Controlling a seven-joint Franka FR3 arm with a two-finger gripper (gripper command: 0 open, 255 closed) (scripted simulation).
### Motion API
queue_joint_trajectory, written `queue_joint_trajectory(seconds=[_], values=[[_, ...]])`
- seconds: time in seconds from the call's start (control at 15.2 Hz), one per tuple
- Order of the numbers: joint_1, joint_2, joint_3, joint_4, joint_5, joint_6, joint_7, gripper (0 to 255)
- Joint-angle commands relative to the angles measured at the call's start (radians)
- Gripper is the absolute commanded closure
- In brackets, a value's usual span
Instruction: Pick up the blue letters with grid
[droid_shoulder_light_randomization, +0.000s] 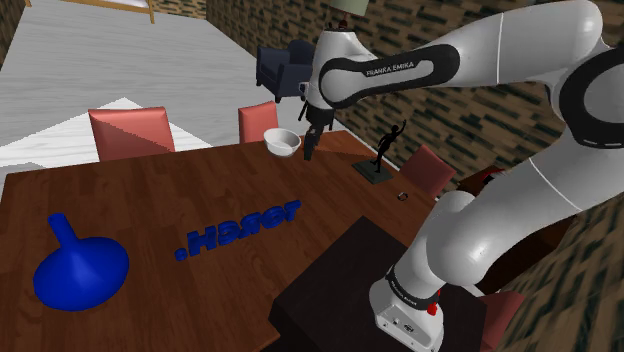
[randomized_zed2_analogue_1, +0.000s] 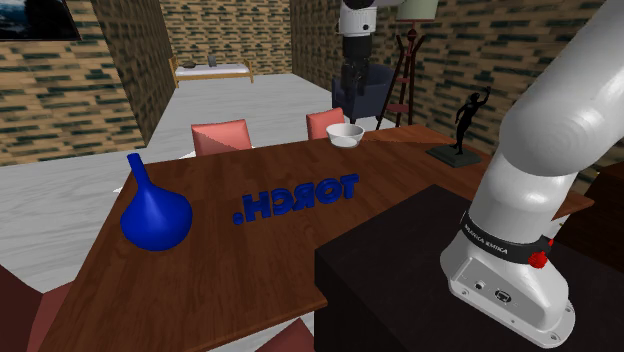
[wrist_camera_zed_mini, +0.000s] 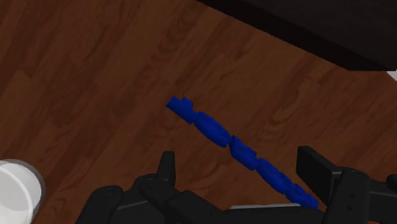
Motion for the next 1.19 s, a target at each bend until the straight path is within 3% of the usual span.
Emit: queue_joint_trajectory(seconds=[0.0,0.53,1.12], values=[[0.020,0.078,-0.007,0.009,0.008,0.064,-0.062,0],[0.074,0.359,0.003,0.074,0.055,0.254,-0.300,0],[0.094,0.663,0.079,0.188,0.077,0.415,-0.527,0]])
